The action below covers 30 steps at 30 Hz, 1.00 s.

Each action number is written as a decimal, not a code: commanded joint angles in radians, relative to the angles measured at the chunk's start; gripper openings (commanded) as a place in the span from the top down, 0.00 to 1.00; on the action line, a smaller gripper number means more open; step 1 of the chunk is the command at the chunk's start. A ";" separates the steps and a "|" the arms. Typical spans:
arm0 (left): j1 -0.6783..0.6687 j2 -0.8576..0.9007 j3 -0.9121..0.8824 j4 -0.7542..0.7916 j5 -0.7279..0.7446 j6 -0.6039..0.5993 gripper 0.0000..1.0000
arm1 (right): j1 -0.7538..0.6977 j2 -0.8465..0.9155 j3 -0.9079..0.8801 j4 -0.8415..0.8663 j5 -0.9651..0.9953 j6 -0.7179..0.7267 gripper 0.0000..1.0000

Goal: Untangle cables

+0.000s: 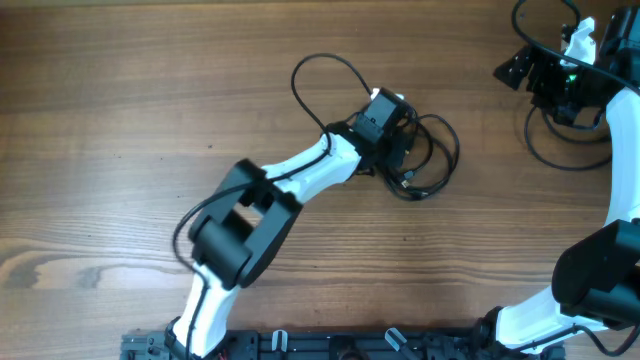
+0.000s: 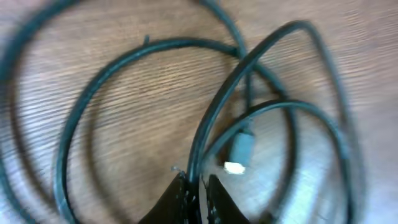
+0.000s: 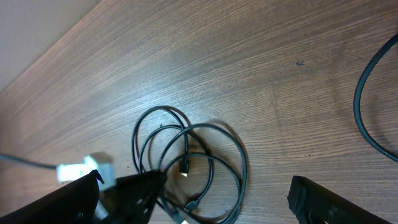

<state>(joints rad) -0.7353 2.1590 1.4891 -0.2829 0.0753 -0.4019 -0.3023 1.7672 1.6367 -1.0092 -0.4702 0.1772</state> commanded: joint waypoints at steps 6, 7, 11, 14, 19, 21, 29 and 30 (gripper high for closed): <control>0.050 -0.364 0.003 -0.093 0.074 0.005 0.93 | 0.001 0.010 -0.008 0.002 0.006 -0.021 0.00; 0.061 -0.388 0.003 -0.108 0.087 0.005 0.93 | 0.002 0.010 -0.008 0.002 0.006 -0.020 0.00; 0.119 -0.465 0.003 -0.177 0.126 0.005 0.94 | 0.003 0.010 -0.008 0.002 -0.009 -0.020 0.00; 0.181 -0.516 0.003 -0.224 0.166 0.005 0.94 | 0.014 0.010 -0.008 0.002 -0.034 -0.022 0.01; 0.308 -0.600 0.003 -0.235 0.249 -0.036 0.92 | 0.068 0.010 -0.008 0.006 -0.149 -0.100 0.01; 0.365 -0.635 0.003 -0.234 0.273 -0.085 0.93 | 0.097 0.010 -0.008 0.012 -0.148 -0.098 0.00; 0.649 -0.818 0.004 -0.171 0.521 -0.206 0.96 | 0.254 0.010 -0.008 0.083 -0.126 -0.054 0.01; 0.681 -0.839 0.004 -0.161 0.547 -0.223 0.96 | 0.267 0.010 -0.008 0.091 -0.108 -0.031 0.01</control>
<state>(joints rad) -0.1467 1.4097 1.4887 -0.4709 0.4675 -0.5377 -0.0872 1.7672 1.6367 -0.9443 -0.5869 0.1043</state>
